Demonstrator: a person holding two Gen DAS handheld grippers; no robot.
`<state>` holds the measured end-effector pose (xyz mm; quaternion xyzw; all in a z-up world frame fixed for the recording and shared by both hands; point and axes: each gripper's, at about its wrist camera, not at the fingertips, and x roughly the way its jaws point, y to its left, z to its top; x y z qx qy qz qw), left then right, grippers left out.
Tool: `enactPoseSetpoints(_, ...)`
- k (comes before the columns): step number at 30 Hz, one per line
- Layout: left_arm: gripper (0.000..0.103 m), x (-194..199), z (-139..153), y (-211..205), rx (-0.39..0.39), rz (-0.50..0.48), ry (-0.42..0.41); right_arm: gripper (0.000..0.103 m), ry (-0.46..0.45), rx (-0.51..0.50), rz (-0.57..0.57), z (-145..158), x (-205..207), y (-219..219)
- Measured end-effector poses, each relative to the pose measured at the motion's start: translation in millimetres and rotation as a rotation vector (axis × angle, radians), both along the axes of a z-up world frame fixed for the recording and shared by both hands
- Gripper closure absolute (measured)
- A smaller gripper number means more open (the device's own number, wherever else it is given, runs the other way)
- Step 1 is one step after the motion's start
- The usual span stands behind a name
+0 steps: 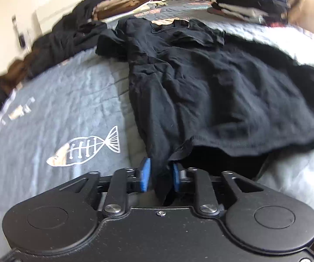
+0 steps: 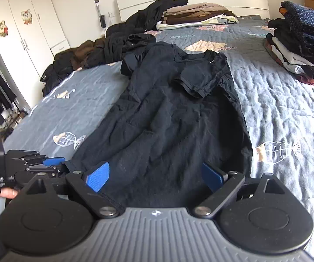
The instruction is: Fold clothes
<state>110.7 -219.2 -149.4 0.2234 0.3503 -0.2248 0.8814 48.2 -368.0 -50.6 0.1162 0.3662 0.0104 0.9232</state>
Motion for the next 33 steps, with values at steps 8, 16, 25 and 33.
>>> enactPoseSetpoints(8, 0.082, -9, -11, 11, -0.043, 0.052, -0.028, 0.012, 0.035, -0.037, 0.003, -22, 3, 16)
enactPoseSetpoints(16, 0.1, -7, 16, 25, -0.022, 0.028, -0.073, 0.012, 0.04, -0.064, 0.03, -29, 3, 36)
enactPoseSetpoints(25, 0.102, 8, 72, 72, 0.088, 0.003, -0.132, 0.012, 0.082, -0.076, -0.022, -41, 6, 27)
enactPoseSetpoints(33, 0.033, -14, 41, 44, -0.023, -0.068, -0.002, 0.012, 0.058, -0.057, -0.04, -32, 1, 22)
